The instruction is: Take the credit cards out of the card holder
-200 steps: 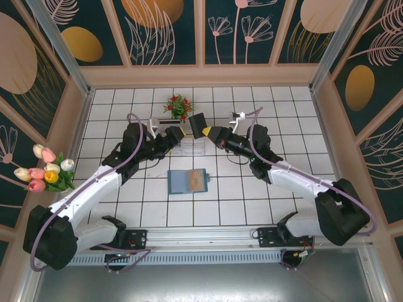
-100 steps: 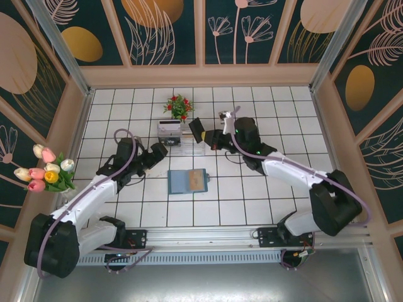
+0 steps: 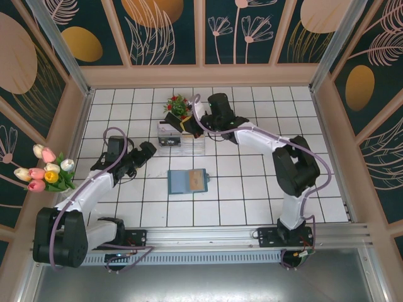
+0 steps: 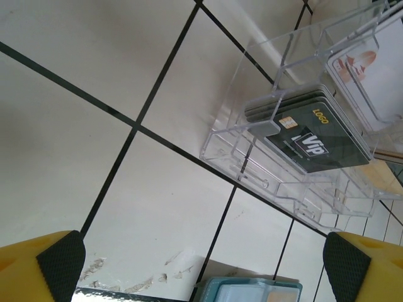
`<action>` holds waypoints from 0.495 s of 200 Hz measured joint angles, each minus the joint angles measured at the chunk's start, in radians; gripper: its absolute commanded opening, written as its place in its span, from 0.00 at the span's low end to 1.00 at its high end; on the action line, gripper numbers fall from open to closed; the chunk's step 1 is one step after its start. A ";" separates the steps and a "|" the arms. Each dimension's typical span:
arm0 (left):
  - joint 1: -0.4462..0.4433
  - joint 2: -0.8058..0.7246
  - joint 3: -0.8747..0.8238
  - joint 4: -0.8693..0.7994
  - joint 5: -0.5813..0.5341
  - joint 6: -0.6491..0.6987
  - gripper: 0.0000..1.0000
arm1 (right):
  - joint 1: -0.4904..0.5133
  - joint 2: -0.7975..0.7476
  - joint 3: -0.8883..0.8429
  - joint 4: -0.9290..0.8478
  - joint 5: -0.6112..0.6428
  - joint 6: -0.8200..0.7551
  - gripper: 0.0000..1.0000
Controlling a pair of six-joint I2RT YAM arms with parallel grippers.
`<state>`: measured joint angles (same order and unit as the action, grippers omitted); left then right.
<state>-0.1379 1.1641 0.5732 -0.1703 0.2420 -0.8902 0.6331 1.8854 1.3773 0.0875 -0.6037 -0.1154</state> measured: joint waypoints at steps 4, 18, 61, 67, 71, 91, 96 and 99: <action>0.003 0.000 0.002 -0.002 0.000 0.000 0.98 | 0.000 0.010 0.013 -0.011 -0.004 -0.019 0.00; 0.015 0.000 0.007 -0.011 -0.002 0.000 0.98 | 0.000 0.049 0.067 -0.057 -0.026 -0.096 0.00; 0.022 0.005 0.010 -0.017 -0.008 -0.001 0.99 | 0.010 0.104 0.151 -0.197 -0.063 -0.304 0.00; 0.022 0.008 0.010 -0.017 -0.008 -0.001 0.98 | 0.012 0.109 0.163 -0.222 -0.073 -0.332 0.00; 0.022 0.011 0.010 -0.017 -0.008 -0.001 0.98 | 0.013 0.112 0.170 -0.233 -0.078 -0.346 0.00; 0.022 0.030 0.010 -0.016 -0.003 -0.002 0.99 | 0.022 0.127 0.196 -0.289 -0.098 -0.425 0.00; 0.022 0.035 0.010 -0.014 0.000 -0.002 0.98 | 0.024 0.128 0.200 -0.300 -0.098 -0.440 0.00; 0.022 0.039 0.010 -0.013 0.003 -0.002 0.99 | 0.026 0.129 0.200 -0.307 -0.098 -0.452 0.00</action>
<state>-0.1158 1.2026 0.5835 -0.1837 0.2451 -0.8921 0.6586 2.0148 1.5772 -0.2192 -0.7021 -0.5678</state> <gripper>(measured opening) 0.985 0.064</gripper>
